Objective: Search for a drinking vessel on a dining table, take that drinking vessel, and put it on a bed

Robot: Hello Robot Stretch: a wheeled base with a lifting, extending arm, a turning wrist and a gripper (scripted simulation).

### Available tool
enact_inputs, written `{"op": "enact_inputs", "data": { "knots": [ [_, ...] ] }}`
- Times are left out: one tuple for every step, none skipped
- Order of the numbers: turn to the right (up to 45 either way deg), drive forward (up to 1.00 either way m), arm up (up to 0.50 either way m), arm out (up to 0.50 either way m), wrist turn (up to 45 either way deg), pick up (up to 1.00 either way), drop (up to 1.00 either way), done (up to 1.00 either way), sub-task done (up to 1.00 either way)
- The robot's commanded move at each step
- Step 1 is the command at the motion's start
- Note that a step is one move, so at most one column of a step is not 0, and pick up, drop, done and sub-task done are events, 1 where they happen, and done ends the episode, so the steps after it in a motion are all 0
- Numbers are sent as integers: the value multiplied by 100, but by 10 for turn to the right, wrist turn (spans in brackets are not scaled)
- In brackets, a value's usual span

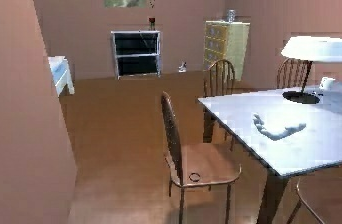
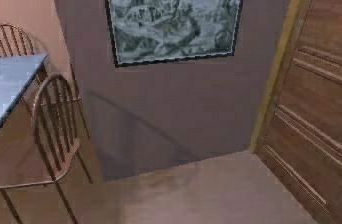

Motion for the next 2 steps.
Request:
{"op": "enact_inputs", "data": {
  "knots": [
    [0, 25, 0, 0, 0, 0, 0, 0, 0],
    [-330, 0, 0, 0, 0, 0, 0, 0, 0]
  ]
}}
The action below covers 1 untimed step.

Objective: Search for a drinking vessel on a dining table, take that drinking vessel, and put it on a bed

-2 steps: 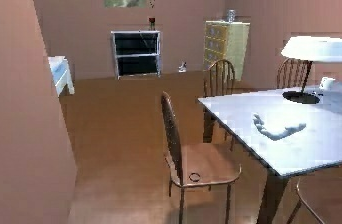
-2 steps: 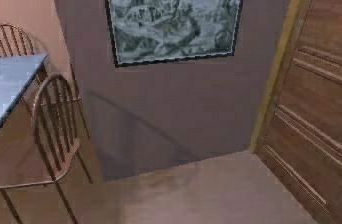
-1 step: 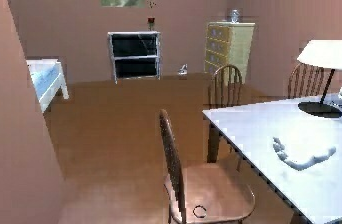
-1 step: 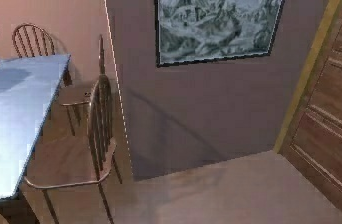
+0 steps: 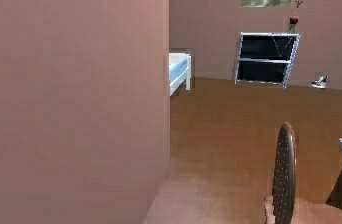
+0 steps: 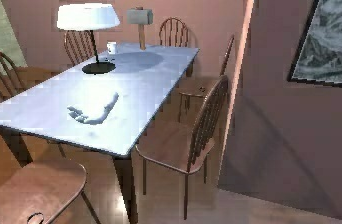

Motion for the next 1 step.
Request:
{"op": "enact_inputs", "data": {
  "knots": [
    [0, 45, 0, 0, 0, 0, 0, 0, 0]
  ]
}}
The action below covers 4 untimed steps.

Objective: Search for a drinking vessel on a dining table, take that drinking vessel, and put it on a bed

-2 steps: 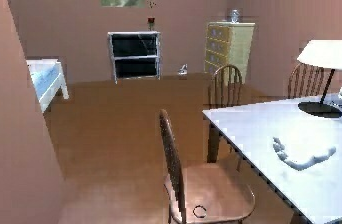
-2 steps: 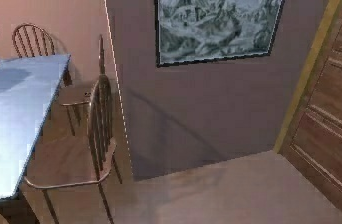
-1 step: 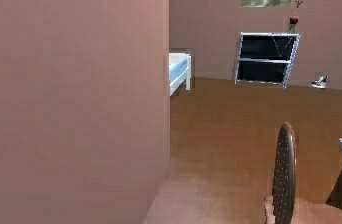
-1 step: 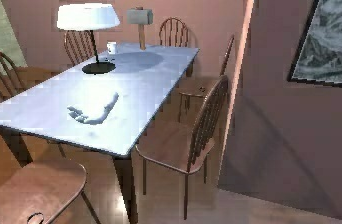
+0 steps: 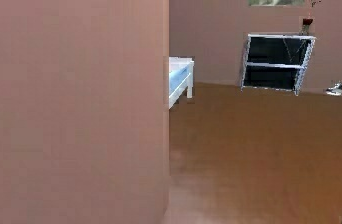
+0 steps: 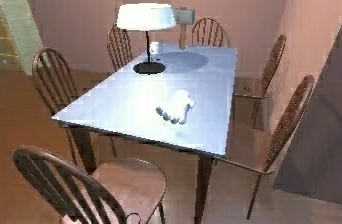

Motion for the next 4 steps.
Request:
{"op": "enact_inputs", "data": {
  "knots": [
    [150, 0, 0, 0, 0, 0, 0, 0, 0],
    [0, 60, 0, 0, 0, 0, 0, 0, 0],
    [450, 0, 0, 0, 0, 0, 0, 0, 0],
    [0, 40, 0, 0, 0, 0, 0, 0, 0]
  ]
}}
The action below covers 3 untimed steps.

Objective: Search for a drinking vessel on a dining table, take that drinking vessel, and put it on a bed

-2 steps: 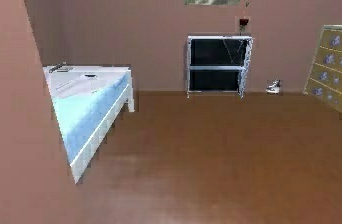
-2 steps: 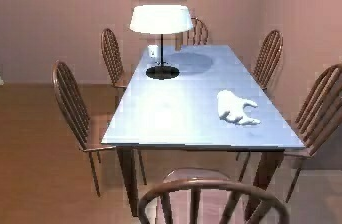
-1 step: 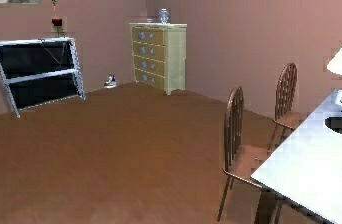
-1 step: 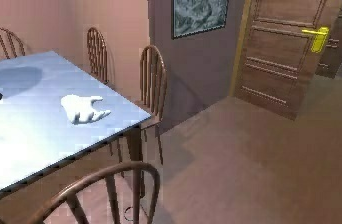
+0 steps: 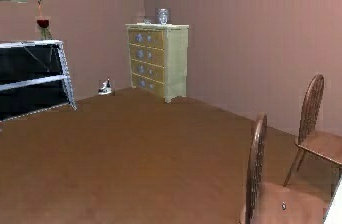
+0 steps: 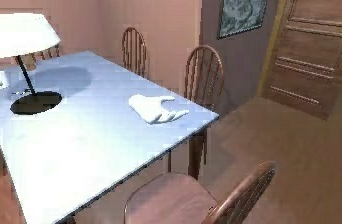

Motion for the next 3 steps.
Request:
{"op": "enact_inputs", "data": {
  "knots": [
    [0, 95, 0, 0, 0, 0, 0, 0, 0],
    [-450, 0, 0, 0, 0, 0, 0, 0, 0],
    [-60, 0, 0, 0, 0, 0, 0, 0, 0]
  ]
}}
